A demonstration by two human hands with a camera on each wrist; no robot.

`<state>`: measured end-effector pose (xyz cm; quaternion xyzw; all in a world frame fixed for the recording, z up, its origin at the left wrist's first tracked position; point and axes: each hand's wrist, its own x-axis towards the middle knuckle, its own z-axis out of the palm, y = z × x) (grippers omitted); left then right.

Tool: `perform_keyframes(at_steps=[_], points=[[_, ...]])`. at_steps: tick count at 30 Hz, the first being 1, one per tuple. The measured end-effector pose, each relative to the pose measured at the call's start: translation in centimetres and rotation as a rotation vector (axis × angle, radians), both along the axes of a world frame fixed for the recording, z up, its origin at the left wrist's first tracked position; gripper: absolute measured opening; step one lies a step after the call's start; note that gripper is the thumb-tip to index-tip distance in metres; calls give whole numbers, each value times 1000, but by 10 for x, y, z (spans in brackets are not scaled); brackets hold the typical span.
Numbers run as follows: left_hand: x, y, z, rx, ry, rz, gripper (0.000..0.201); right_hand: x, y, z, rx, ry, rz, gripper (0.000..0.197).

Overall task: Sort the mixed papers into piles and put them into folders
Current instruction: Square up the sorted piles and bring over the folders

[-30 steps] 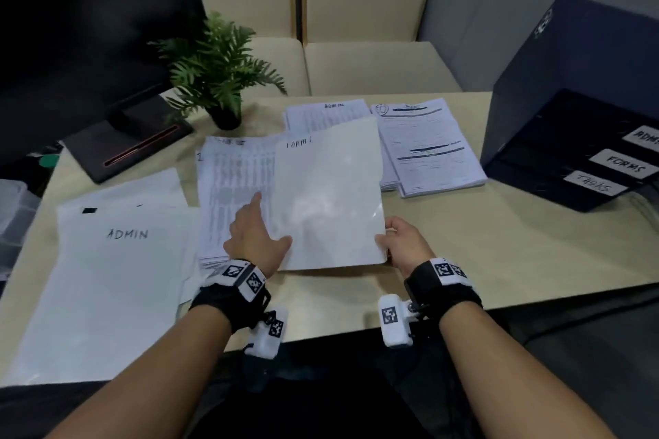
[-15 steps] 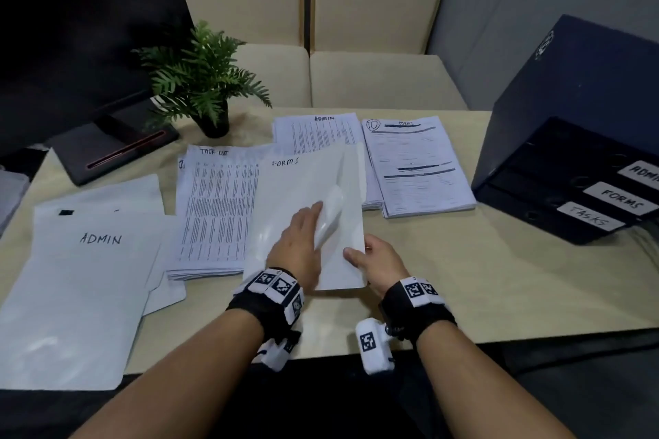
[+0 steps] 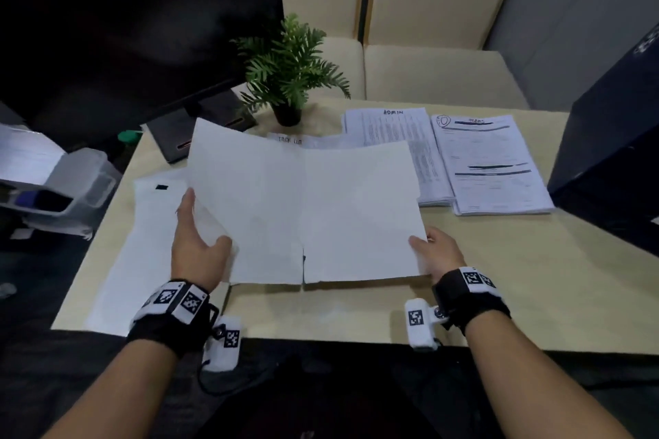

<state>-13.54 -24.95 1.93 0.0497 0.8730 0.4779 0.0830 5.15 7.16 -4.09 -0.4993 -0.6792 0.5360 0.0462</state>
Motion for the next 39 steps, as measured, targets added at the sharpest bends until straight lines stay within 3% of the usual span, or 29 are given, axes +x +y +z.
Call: perform_keyframes(at_steps=[6,9,13,19,24,28,30,33,39], points=[[-7,-15,-24,-110,-200,-39,77,-4,-21,3,100,-142,-15,12],[-15,-16,-15,-163,-165,-18,66,-6,-23,4,121,-152,-32,10],[-17,5,22,-258,-24,-16,67,-7,-24,6,123,-165,-58,16],[1,86,68,8,83,-369,49,5,-7,24,217,-165,-167,26],[43,177,72,11,-86,-630,45,25,50,50,261,-172,-176,19],[76,257,53,-117,-168,-798,46,49,119,51,286,-268,-176,25],[90,293,41,-184,-230,-826,47,59,152,47,290,-313,-157,27],[106,342,19,-280,-286,-834,48,67,200,38,297,-353,-160,45],[128,402,-27,-416,-384,-794,60,68,270,11,228,-468,-154,59]])
